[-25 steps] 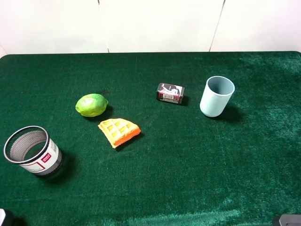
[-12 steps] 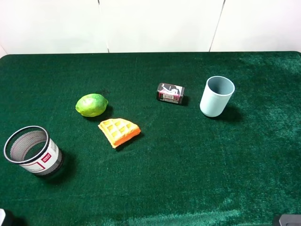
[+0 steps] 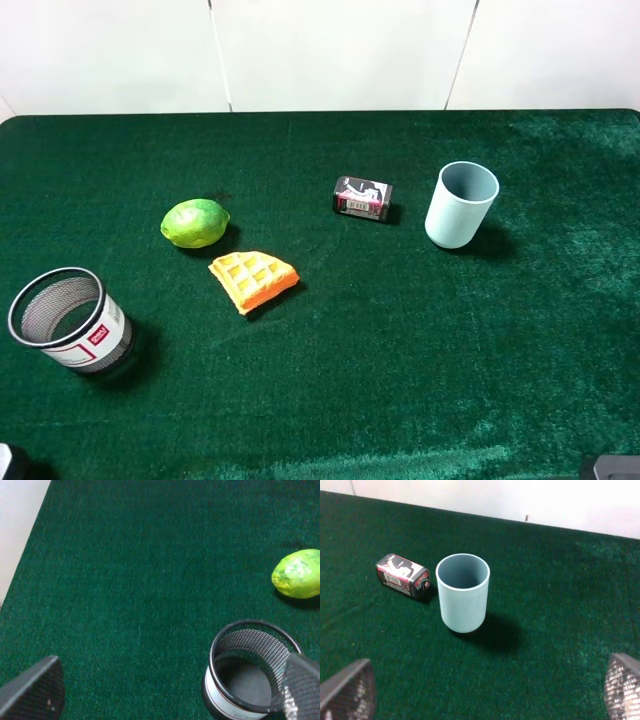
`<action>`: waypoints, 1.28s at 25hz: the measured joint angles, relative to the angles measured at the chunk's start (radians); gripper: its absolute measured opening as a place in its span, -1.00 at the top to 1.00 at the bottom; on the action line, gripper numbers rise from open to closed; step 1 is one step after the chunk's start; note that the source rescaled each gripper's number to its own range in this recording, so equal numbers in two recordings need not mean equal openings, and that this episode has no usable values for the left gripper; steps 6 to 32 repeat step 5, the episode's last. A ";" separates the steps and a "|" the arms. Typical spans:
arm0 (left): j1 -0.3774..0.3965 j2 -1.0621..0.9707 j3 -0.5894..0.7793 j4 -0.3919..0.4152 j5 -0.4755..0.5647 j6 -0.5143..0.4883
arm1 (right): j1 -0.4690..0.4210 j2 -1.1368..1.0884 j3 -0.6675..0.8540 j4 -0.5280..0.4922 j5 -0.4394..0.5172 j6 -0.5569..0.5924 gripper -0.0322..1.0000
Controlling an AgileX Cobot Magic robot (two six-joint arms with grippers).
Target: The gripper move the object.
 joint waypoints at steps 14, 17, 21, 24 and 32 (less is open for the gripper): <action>0.000 0.000 0.000 0.000 0.000 0.000 | 0.000 0.000 0.000 0.000 0.000 0.000 -1.00; 0.000 0.000 0.000 0.000 0.000 0.000 | 0.000 0.000 0.000 0.000 0.000 0.000 -1.00; 0.000 0.000 0.000 0.000 0.000 0.000 | 0.000 0.000 0.000 0.000 0.000 0.000 -1.00; 0.000 0.000 0.000 0.000 0.000 0.000 | 0.000 0.000 0.000 0.000 0.000 0.000 -1.00; 0.000 0.000 0.000 0.000 0.000 0.000 | 0.000 0.000 0.000 0.000 0.000 0.000 -1.00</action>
